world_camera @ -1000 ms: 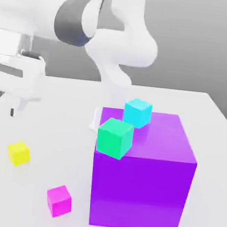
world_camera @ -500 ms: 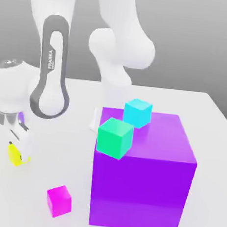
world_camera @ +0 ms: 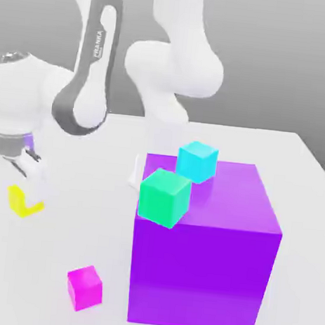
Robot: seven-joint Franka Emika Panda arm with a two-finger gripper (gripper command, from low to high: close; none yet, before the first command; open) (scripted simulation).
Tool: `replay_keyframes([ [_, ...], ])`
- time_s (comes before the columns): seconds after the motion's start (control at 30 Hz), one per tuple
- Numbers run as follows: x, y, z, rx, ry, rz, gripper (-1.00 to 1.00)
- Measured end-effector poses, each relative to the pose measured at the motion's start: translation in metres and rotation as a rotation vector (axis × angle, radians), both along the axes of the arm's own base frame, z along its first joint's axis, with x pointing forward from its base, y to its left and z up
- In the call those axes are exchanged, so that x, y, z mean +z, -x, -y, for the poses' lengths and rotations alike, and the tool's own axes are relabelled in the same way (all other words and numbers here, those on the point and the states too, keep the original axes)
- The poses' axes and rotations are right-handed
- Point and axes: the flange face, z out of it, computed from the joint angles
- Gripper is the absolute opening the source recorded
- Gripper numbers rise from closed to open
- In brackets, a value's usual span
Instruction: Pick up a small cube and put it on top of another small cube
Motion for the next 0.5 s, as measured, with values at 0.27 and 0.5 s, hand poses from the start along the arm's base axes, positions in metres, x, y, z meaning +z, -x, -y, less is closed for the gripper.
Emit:
replay_keyframes([
  [0.27,0.111,-0.102,-0.099,0.119,-0.018,0.010,-1.00],
  [0.5,0.217,-0.132,-0.237,0.246,0.004,-0.007,-1.00],
])
